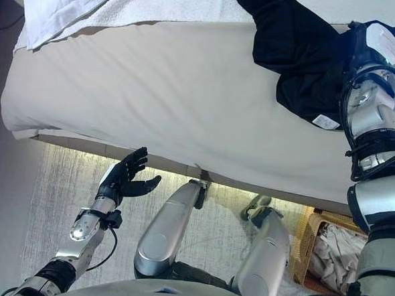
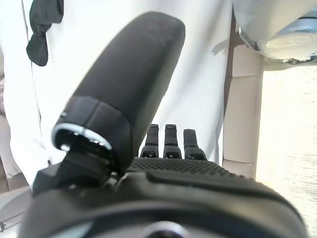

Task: Pick up the clothes from the bed and place them into the basket

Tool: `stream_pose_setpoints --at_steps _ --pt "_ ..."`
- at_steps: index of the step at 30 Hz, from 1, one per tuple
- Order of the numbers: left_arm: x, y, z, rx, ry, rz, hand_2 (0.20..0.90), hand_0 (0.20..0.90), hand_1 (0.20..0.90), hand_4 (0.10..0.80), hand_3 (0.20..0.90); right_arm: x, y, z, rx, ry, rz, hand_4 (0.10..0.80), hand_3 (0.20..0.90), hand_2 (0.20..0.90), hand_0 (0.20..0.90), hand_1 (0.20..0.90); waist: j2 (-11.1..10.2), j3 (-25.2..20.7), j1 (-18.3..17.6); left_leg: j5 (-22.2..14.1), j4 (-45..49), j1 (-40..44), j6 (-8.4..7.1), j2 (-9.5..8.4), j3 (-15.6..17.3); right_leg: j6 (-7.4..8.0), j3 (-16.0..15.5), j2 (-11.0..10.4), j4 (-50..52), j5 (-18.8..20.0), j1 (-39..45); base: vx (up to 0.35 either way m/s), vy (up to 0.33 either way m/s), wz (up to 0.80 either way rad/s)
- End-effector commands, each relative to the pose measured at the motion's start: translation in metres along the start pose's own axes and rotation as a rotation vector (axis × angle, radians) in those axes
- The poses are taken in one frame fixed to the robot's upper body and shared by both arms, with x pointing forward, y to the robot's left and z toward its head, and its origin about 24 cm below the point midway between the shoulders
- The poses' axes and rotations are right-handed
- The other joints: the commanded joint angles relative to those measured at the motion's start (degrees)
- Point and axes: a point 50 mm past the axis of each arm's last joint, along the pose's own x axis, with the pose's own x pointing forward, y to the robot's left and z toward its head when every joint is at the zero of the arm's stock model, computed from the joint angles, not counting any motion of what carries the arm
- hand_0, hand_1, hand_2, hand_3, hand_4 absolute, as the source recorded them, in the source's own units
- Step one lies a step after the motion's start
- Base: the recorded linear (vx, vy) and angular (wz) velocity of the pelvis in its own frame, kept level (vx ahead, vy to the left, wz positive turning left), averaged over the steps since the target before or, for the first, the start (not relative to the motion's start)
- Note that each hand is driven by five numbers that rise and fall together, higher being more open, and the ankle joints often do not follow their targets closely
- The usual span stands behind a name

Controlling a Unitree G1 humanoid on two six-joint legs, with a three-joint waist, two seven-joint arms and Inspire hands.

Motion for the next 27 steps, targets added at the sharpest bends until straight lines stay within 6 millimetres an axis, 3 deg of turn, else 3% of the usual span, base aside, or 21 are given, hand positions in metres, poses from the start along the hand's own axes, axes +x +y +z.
stream_pose_setpoints --at_steps 1,5,11,20,27 --pt "-0.013 0.014 0.015 0.001 -0.107 0.022 0.900 0.900 0.900 0.800 0.900 0.010 -0.066 0.058 -0.014 -0.227 -0.245 0.800 0.900 0.900 0.900 0.900 0.5 -1.8 1.4 -1.8 -0.3 0.4 -0.68 -0.46 0.3 0.15 -0.1 1.9 3.2 -3.4 4.9 0.043 0.014 0.09" --pt "-0.013 0.014 0.017 0.001 -0.111 0.016 0.900 0.900 0.900 0.800 0.900 0.011 -0.067 0.066 -0.051 -0.223 -0.231 0.800 0.900 0.900 0.900 0.900 0.6 -1.8 2.0 -2.4 1.0 -0.5 -0.47 -0.89 0.1 0.09 -0.3 1.3 4.4 -3.9 4.5 0.070 0.014 0.06" --pt "-0.014 0.014 0.023 0.006 -0.132 -0.004 0.900 0.900 0.900 0.800 0.900 0.015 -0.069 0.059 -0.095 -0.151 -0.213 0.800 0.900 0.900 0.900 0.900 1.2 -1.8 3.3 -2.9 2.9 -3.8 0.26 -1.75 -0.3 0.13 -0.5 0.6 7.0 -4.3 1.5 0.044 -0.005 0.16" --pt "-0.018 0.011 0.032 -0.030 -0.190 -0.008 0.900 0.900 0.900 0.800 0.900 0.020 -0.073 0.036 -0.160 -0.006 -0.186 0.800 0.900 0.900 0.900 0.900 3.1 -1.8 4.1 -4.0 8.2 -13.6 1.48 -2.56 -0.9 -0.53 0.5 0.7 12.0 -5.1 -8.9 -0.006 -0.012 0.07" --pt "-0.020 0.010 0.039 -0.059 -0.232 0.008 0.900 0.900 0.900 0.800 0.900 0.022 -0.090 0.013 -0.182 0.119 -0.209 0.800 0.900 0.900 0.900 0.900 4.7 -1.8 4.6 -4.2 12.5 -22.5 2.54 -3.35 -1.5 -0.78 2.2 0.3 16.6 -5.6 -18.8 -0.070 -0.016 0.04"
